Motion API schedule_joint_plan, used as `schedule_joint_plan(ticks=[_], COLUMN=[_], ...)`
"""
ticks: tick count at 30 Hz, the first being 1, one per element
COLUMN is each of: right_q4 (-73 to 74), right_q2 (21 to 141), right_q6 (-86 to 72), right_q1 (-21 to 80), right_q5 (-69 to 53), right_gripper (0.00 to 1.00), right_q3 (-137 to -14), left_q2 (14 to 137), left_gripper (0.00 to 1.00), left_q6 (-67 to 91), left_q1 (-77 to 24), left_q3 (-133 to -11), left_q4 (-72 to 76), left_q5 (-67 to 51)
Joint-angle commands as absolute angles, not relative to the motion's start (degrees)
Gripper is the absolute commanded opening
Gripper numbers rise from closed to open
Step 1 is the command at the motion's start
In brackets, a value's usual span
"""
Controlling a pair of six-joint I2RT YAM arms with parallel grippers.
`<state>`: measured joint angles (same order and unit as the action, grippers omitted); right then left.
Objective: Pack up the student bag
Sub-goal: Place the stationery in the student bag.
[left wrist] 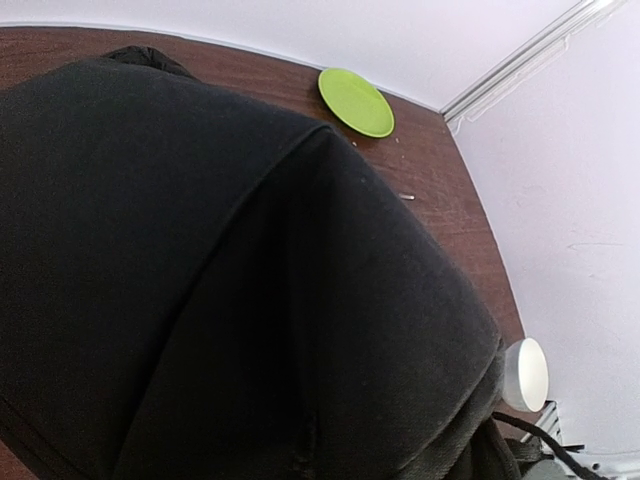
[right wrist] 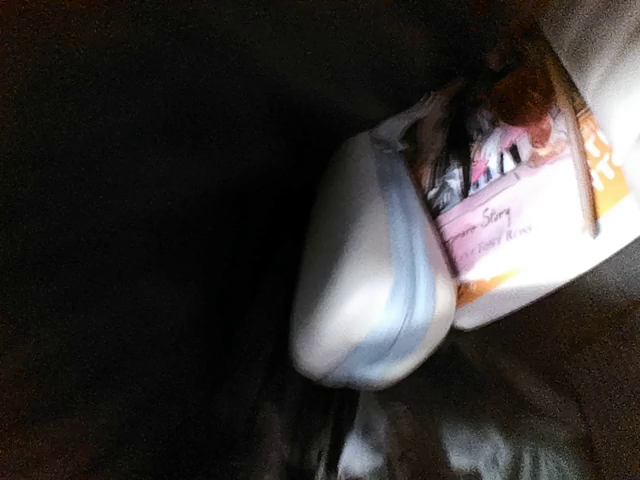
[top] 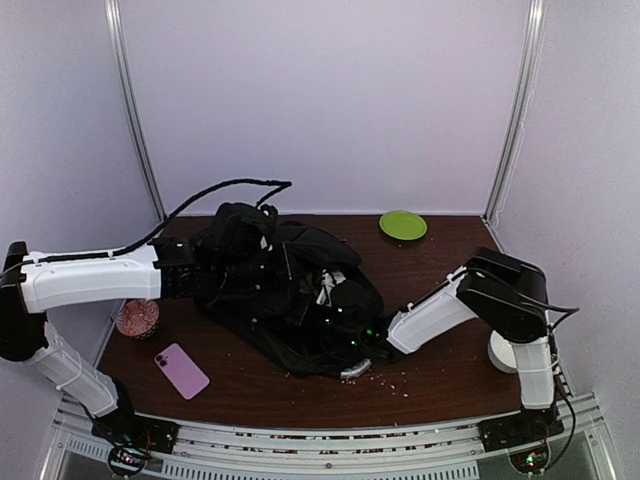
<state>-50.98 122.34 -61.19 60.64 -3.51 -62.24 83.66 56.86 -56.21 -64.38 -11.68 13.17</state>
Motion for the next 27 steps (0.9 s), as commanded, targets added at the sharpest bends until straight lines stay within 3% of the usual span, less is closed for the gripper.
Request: schedule_joint_plan(ticks=[1, 4, 13, 18, 21, 24, 27], right_q4=[-60.2, -61.1, -51.6, -36.5, -28.1, -21.0, -22.4], right_q2=[115.5, 114.3, 101.0, 86.1, 76.7, 73.4, 75.2], right_q6=[-58.4, -58.3, -50.1, -41.4, -40.5, -43.9, -47.6], right_q1=[60.6, 60.8, 61.2, 61.8, 61.9, 59.7, 56.7], right_q5=[-13.7, -20.2, -28.3, -17.0, -2.2, 8.6, 8.4], right_gripper=[0.49, 0.57, 0.59, 0.59, 0.61, 0.67, 0.71], right_q3=[-55.3, -53.0, -38.7, -30.6, -26.2, -25.9, -26.6], left_q2=[81.4, 81.9, 83.3, 83.7, 83.6, 83.2, 82.5], left_gripper=[0.00, 0.00, 0.00, 0.00, 0.00, 0.00, 0.00], left_q6=[55.9, 55.5, 54.7, 54.5, 54.6, 56.1, 58.1], left_q1=[-54.2, -53.7, -50.9, -49.5, -49.5, -49.5, -49.8], left_q3=[-65.4, -66.6, -69.6, -69.7, -68.5, -66.0, -63.1], left_q4=[-8.6, -9.5, -10.8, -11.1, -11.8, -12.1, -11.5], left_q5=[16.7, 17.7, 20.4, 21.4, 21.8, 21.3, 19.7])
